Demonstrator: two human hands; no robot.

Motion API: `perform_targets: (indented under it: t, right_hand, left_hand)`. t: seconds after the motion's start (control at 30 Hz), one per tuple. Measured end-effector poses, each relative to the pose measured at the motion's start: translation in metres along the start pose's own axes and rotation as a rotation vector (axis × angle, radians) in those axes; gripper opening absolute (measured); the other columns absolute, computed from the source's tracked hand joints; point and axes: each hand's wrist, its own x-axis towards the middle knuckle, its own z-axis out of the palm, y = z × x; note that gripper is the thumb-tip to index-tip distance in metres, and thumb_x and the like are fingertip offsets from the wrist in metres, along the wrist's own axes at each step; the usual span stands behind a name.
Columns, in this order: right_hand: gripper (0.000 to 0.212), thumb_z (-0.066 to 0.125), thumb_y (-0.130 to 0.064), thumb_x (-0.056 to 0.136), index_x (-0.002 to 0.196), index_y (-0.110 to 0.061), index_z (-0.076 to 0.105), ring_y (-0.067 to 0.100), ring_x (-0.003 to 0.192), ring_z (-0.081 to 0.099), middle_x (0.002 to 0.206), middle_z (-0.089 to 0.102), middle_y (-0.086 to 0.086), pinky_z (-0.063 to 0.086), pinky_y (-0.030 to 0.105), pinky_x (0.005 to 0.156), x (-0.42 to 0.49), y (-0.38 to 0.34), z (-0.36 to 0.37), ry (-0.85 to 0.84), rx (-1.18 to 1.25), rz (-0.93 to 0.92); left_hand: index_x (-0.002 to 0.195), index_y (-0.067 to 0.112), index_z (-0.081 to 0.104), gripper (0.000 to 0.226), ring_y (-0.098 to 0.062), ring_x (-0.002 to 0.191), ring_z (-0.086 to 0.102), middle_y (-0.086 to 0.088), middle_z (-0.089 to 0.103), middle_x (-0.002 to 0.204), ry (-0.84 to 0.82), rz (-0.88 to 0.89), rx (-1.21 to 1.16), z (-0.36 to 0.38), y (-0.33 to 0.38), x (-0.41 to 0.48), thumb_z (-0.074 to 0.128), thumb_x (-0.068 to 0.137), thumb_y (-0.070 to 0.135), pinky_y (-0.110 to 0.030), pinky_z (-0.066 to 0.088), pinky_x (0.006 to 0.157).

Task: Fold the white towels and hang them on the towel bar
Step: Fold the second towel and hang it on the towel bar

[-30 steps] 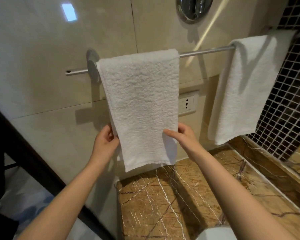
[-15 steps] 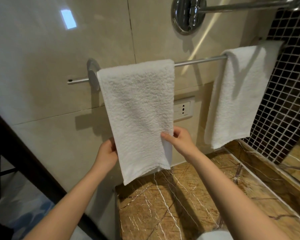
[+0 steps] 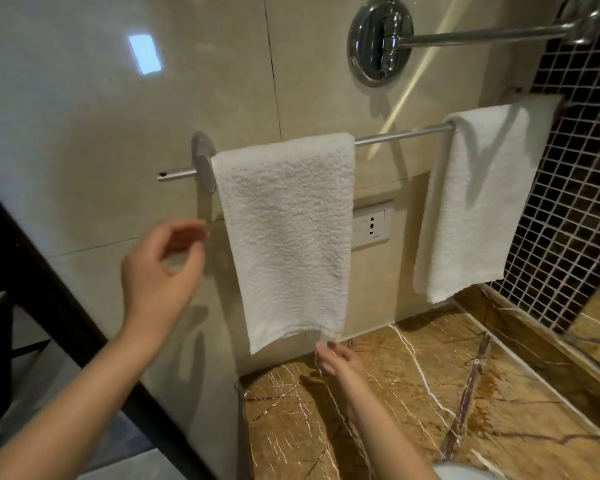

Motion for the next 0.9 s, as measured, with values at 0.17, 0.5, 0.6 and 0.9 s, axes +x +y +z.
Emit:
perform_targets:
  t: [0.17,0.5,0.6,0.9]
  right_hand:
    - [0.076,0.080,-0.044,0.060,0.122,-0.009,0.056,0.021,0.106,0.065,0.114,0.068,0.007,0.055,0.036,0.089,0.000,0.022,0.048,-0.247,0.226,0.179]
    - [0.077,0.079,-0.010,0.061,0.128,-0.002,0.041,0.032,0.116,0.058,0.121,0.060,0.020,0.047,0.047,0.100,0.000,-0.003,0.086,-0.267,0.702,0.171]
    - [0.081,0.082,-0.014,0.063,0.130,-0.001,0.039,0.031,0.116,0.057,0.126,0.056,0.022,0.048,0.045,0.099,-0.004,-0.003,0.083,-0.238,0.627,0.151]
    - [0.041,0.070,-0.021,0.078,0.113,-0.003,0.060,0.026,0.097,0.067,0.105,0.072,0.014,0.055,0.032,0.082,-0.008,-0.002,0.070,-0.047,0.759,0.030]
  left_hand:
    - [0.100,0.013,0.064,0.013,-0.015,0.090,0.058,0.001,0.066,0.095,0.044,0.535,0.367,-0.016,0.042,0.056,0.060,0.088,0.013,-0.023,0.040,0.082]
    - [0.113,0.012,0.066,0.035,-0.031,0.077,0.056,-0.014,0.066,0.106,-0.449,0.657,0.634,0.010,0.050,0.103,0.072,0.078,0.006,-0.032,0.036,0.069]
    - [0.116,0.010,0.065,0.043,-0.037,0.087,0.057,-0.018,0.064,0.103,-0.391,0.596,0.626,0.016,0.051,0.105,0.073,0.075,0.004,-0.033,0.034,0.069]
    - [0.110,0.008,0.068,0.033,-0.038,0.089,0.056,-0.020,0.062,0.098,-0.356,0.564,0.633,0.023,0.055,0.105,0.072,0.078,0.013,-0.036,0.037,0.071]
